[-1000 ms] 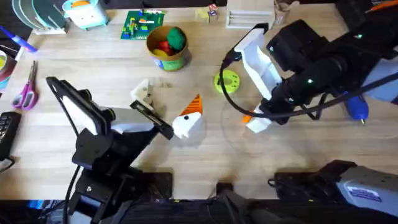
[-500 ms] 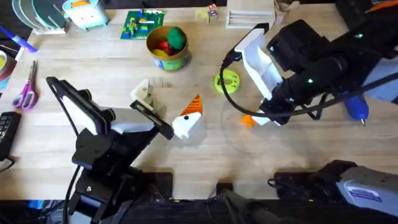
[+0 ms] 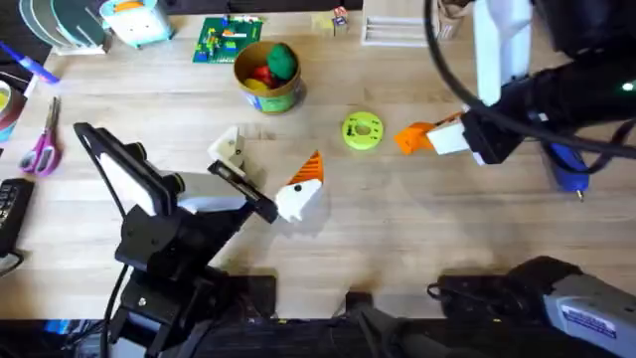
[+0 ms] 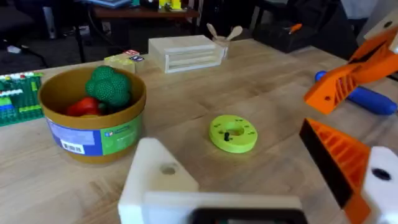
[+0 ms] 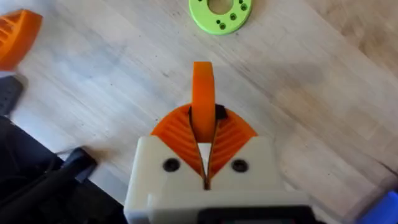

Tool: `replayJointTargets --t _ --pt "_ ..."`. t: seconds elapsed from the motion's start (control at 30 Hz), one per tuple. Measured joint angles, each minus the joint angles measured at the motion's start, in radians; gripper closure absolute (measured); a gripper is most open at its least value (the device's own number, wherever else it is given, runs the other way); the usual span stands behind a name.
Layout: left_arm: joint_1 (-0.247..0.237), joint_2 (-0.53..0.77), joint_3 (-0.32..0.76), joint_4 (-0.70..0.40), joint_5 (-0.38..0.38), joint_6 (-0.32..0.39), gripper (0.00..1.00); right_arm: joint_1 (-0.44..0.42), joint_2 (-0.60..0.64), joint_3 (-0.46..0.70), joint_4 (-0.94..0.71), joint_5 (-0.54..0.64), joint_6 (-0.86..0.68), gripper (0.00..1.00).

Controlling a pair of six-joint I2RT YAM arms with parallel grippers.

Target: Pick up the gripper from the table and insert it into the empty holder that is missing its gripper. Then pick up a screw, insert it into the mounting hole, and use the screwdriver to tighten it. Finally, clean up the table by picking up the vegetable and placing it into the bucket.

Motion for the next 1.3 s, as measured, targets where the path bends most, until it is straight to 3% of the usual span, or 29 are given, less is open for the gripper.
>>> replayJointTargets --t 0.13,0.37,0.77,0.97,1.3 --pt "0.000 0.000 0.000 0.000 0.000 0.001 0.008 -0.094 -0.048 -0.022 0.051 -0.121 0.052 0.990" --pt "0.000 0.000 0.000 0.003 0.062 0.030 0.008 -0.231 -0.003 -0.169 0.321 -0.529 0.181 0.990" --pt "0.000 0.000 0.000 0.005 0.179 0.037 0.008 -0.160 0.276 -0.174 0.600 -1.010 0.458 0.990" --pt "0.000 0.000 0.000 0.005 0.232 0.035 0.008 -0.114 0.380 -0.175 0.639 -1.114 0.525 0.991" --pt "0.000 0.000 0.000 0.004 0.260 0.006 0.008 -0.012 0.457 -0.175 0.787 -1.160 0.624 0.991"
